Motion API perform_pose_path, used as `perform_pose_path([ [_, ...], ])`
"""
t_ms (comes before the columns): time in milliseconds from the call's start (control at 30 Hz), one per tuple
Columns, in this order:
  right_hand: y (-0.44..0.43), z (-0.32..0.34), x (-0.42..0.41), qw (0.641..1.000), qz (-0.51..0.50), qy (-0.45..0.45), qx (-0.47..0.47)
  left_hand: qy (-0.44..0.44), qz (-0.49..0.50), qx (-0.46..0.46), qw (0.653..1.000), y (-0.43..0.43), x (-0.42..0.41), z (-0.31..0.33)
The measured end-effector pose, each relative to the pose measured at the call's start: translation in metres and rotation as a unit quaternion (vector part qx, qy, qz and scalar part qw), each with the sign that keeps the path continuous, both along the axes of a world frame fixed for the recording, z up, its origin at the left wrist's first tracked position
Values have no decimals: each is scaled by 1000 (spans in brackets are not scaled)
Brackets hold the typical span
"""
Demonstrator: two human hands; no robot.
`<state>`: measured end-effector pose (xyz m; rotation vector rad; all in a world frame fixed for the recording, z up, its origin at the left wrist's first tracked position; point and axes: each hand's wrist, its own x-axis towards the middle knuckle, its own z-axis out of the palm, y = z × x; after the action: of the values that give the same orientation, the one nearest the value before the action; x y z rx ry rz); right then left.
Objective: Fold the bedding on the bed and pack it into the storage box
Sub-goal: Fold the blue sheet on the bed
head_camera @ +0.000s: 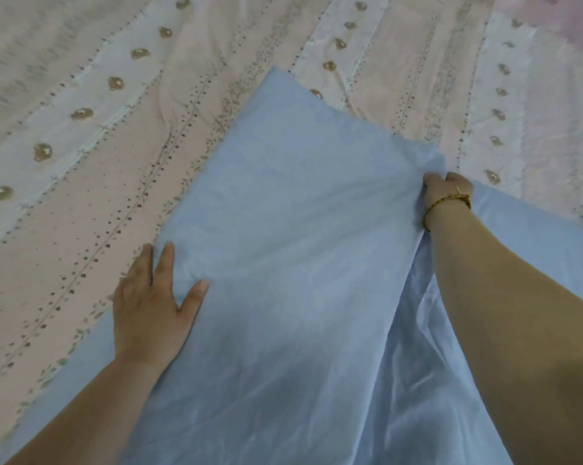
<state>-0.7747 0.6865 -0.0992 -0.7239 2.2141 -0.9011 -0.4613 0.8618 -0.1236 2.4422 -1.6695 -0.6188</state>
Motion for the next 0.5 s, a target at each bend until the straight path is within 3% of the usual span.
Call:
perform_pose_path([
  [67,-1,-2,4,998,-3,52,29,19,36,-3,999,-3,2,4],
  [200,-6,10,40,956,54,284,42,54,103,1,993,-8,22,13],
  [333,-2,12,132,938,234,255,-18,100,125,31,987,-4,41,20],
  [500,7,5,246,875,412,201,158,147,102,70,981,7,57,18],
])
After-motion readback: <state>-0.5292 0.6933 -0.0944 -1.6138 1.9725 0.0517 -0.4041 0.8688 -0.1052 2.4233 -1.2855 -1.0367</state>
